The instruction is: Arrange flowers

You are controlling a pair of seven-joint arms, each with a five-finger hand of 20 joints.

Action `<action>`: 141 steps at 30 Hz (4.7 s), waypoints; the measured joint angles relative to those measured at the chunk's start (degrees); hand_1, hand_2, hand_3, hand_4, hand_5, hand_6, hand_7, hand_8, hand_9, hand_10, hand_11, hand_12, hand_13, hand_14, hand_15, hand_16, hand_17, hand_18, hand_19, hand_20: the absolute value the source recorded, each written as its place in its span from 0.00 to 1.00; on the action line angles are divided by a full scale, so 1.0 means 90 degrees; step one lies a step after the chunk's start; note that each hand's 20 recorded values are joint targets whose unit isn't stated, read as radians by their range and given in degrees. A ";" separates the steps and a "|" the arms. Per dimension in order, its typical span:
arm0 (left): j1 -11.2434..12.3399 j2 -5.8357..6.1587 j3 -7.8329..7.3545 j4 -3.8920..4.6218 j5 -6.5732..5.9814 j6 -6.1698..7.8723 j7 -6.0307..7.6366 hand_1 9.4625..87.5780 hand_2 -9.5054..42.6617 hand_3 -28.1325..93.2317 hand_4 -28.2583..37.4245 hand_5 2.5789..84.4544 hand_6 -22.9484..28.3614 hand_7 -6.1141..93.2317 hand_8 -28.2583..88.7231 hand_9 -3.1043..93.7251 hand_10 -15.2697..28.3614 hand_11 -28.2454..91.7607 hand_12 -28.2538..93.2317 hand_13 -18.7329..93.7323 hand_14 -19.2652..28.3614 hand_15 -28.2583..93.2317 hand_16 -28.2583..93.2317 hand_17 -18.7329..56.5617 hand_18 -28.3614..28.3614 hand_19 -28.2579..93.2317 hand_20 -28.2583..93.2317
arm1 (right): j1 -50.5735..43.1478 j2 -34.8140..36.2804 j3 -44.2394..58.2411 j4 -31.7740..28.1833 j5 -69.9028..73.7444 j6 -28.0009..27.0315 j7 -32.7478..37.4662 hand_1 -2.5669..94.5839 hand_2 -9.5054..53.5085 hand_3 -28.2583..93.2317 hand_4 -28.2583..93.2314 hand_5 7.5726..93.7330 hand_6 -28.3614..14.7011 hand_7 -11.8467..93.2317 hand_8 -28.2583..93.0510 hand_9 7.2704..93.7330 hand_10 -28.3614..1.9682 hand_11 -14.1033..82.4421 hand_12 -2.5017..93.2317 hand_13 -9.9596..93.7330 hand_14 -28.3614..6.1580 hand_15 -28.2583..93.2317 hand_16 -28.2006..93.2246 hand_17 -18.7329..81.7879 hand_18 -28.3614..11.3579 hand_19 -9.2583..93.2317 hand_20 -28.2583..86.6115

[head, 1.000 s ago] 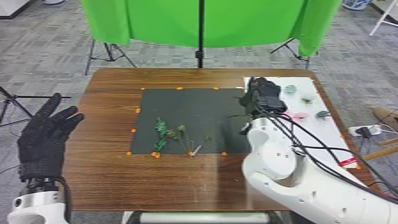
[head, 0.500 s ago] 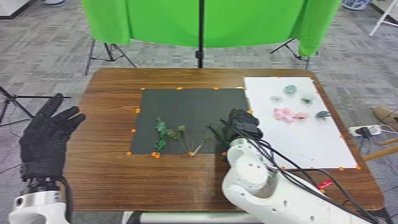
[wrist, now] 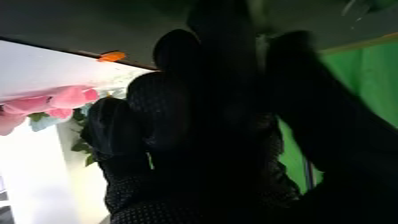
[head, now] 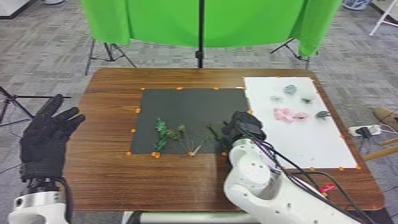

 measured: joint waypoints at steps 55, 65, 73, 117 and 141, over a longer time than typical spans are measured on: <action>-0.0085 0.0062 -0.0019 -0.0031 -0.0052 0.0028 0.0175 0.14 0.36 0.85 0.00 0.39 0.59 0.16 0.18 0.38 0.79 0.48 0.35 0.37 0.92 0.69 0.18 0.12 0.87 0.60 0.48 | 0.1193 0.2208 -0.0998 0.0896 -0.0997 0.1018 -0.0672 0.62 0.00 0.78 0.00 0.96 0.66 0.28 0.26 0.82 0.60 0.65 0.38 0.77 0.54 0.93 0.38 0.55 0.13 1.00 0.70; 0.0050 0.0080 -0.0125 -0.0071 -0.0075 0.0065 0.0212 0.14 0.36 0.85 0.00 0.39 0.59 0.16 0.18 0.38 0.79 0.48 0.35 0.37 0.92 0.69 0.18 0.12 0.87 0.60 0.48 | 0.0972 0.2215 -0.0591 -0.0057 -0.1004 0.1689 -0.1444 0.60 0.00 0.81 0.00 0.96 0.65 0.27 0.27 0.82 0.59 0.65 0.39 0.77 0.55 0.93 0.38 0.53 0.14 1.00 0.71; 0.0098 0.0110 -0.0320 -0.0129 -0.0074 0.0121 0.0180 0.14 0.35 0.85 0.00 0.39 0.59 0.16 0.18 0.38 0.79 0.48 0.35 0.37 0.92 0.69 0.18 0.12 0.87 0.60 0.48 | 0.1922 0.0564 -0.1309 0.0466 -0.0426 0.1013 -0.3738 0.58 0.00 0.82 0.00 0.95 0.67 0.28 0.27 0.81 0.61 0.66 0.39 0.76 0.55 0.93 0.39 0.51 0.15 1.00 0.70; -0.0780 0.0632 0.0074 0.0075 -0.0528 -0.0082 0.0320 0.15 0.36 0.85 0.00 0.40 0.60 0.17 0.18 0.38 0.79 0.48 0.35 0.37 0.92 0.70 0.18 0.13 0.87 0.60 0.49 | 0.1673 -0.1875 -0.1324 0.1487 -0.1844 -0.1007 -0.4750 0.41 0.00 0.84 0.00 0.66 0.71 0.26 0.12 0.64 0.46 0.79 0.24 0.63 0.44 0.97 0.35 0.40 0.15 0.99 0.68; 0.0241 0.0490 -0.0126 -0.0133 -0.0780 0.0160 0.0701 0.15 0.36 0.85 0.00 0.39 0.60 0.16 0.18 0.38 0.79 0.48 0.35 0.37 0.92 0.70 0.18 0.13 0.87 0.60 0.49 | -0.0035 0.1571 0.2416 -0.0257 0.0539 0.0008 -0.1693 0.37 0.00 0.87 0.00 0.54 0.62 0.24 0.13 0.58 0.25 0.53 0.19 0.58 0.32 0.92 0.31 0.44 0.10 1.00 0.66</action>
